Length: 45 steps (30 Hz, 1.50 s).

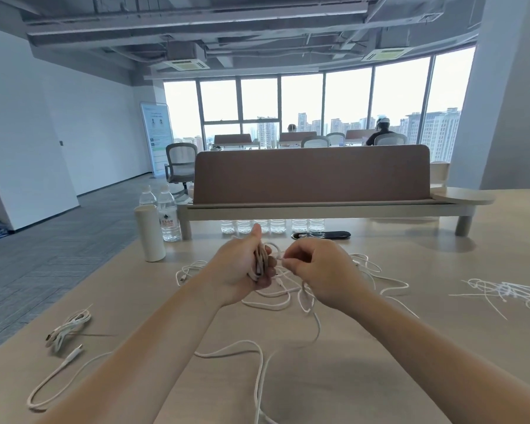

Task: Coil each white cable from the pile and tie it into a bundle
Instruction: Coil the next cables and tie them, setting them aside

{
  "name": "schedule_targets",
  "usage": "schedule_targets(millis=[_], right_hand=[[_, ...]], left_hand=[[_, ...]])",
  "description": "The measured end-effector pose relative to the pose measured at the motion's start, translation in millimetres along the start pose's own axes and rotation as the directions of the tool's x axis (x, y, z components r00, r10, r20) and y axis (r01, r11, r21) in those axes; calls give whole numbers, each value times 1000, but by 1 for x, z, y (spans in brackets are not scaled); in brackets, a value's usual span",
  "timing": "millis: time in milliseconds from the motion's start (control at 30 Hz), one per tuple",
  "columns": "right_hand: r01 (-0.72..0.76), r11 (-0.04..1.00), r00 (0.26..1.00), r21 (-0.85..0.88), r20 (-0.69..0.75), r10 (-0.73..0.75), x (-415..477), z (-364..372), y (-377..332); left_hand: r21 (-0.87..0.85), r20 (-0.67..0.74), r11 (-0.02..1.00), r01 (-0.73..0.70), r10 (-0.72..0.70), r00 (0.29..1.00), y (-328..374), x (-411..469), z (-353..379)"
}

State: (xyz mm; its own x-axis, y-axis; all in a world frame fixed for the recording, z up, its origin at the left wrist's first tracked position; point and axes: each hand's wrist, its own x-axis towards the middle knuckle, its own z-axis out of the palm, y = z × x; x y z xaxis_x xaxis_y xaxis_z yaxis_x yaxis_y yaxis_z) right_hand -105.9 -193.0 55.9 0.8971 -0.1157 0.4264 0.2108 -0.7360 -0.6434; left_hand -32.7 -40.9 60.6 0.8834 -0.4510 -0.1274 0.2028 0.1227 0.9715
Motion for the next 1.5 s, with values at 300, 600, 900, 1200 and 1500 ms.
schedule_targets(millis=[300,600,900,1200,1500], right_hand=[[-188,979,979,-83,-96,180,14,-22,28],[-211,963,977,-166,-12,212,20,-35,39],[-190,963,950,-189,212,229,21,-52,50],[-385,727,908,569,89,410,30,-42,25],[-344,500,923,795,188,336,38,-81,-51]], left_hand=[[216,42,976,-32,24,999,14,-7,-18],[254,40,966,-39,30,999,16,-10,-24],[164,1,984,-71,72,997,23,-7,-34],[134,116,980,-145,130,985,76,-24,1],[344,190,938,-41,-27,981,98,-49,12]])
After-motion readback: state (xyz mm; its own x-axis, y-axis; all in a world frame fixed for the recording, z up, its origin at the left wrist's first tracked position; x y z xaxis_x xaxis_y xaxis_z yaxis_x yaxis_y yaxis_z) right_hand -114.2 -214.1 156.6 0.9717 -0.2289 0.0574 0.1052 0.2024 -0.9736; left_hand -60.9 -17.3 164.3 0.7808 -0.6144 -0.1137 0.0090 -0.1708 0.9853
